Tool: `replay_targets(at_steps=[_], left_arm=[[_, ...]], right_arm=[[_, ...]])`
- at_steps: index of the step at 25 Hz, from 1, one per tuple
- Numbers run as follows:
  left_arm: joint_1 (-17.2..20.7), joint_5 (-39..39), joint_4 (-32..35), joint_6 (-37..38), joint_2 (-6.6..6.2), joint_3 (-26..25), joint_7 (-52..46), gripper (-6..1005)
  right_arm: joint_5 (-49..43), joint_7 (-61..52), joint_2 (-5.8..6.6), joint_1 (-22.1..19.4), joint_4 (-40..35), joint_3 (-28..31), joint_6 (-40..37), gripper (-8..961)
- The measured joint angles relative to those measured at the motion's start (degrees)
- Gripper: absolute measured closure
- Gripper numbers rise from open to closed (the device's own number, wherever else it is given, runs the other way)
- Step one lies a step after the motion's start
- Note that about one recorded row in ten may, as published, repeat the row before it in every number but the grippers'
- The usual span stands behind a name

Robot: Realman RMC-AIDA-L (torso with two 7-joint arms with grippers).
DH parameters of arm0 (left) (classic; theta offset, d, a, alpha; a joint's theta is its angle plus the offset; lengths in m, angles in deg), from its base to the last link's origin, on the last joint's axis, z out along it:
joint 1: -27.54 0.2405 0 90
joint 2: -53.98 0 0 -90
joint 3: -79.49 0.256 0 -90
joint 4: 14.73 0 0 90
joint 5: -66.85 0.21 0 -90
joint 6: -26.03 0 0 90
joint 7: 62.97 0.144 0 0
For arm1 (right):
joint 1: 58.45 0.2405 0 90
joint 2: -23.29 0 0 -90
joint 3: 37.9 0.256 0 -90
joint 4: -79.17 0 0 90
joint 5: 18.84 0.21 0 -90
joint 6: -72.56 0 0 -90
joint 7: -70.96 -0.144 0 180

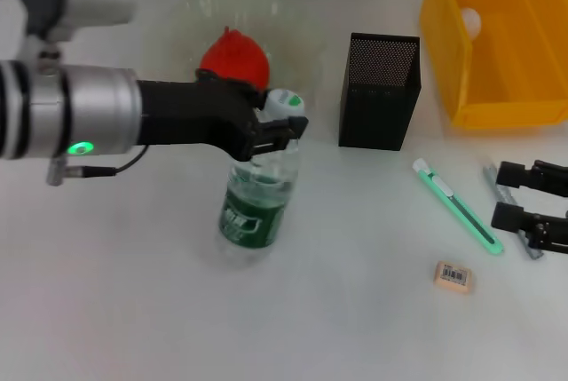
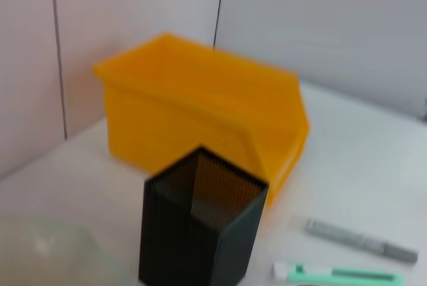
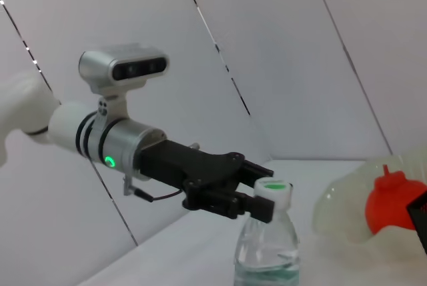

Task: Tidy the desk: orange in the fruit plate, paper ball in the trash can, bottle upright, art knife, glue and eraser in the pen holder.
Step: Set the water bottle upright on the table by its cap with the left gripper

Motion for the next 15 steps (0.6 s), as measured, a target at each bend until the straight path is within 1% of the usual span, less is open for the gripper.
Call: replay_targets(at_steps=[3, 6, 9, 10, 12, 15], left_arm=[[3.08, -9.03, -1.96, 1.93, 0.02, -4.24, 8.61, 550], [4.69, -16.99, -6.34, 5.03, 0.03, -8.92, 17.36, 547], [4.22, -20.49, -11.74, 8.50, -0.01, -13.30, 22.22, 544], [3.55, -21.80, -15.15, 10.50, -0.02, -15.74, 24.94, 543], [2.75, -22.70, -18.48, 12.21, -0.02, -17.92, 27.49, 542], [0.65, -23.81, -25.64, 16.05, -0.10, -23.11, 34.03, 539]], right_arm=[[0.74, 0.00, -0.51, 0.27, 0.54, 0.00, 0.30, 201], [2.36, 0.12, -0.60, 0.59, 2.55, 0.00, 0.50, 201], [2.95, 0.25, -0.52, 0.80, 3.41, 0.00, 0.55, 202], [3.17, 0.28, -0.52, 0.85, 3.63, 0.00, 0.57, 202], [3.51, 0.34, -0.58, 1.08, 3.87, 0.00, 0.63, 202], [3.58, 0.38, -0.66, 1.57, 4.83, 0.00, 0.98, 202]])
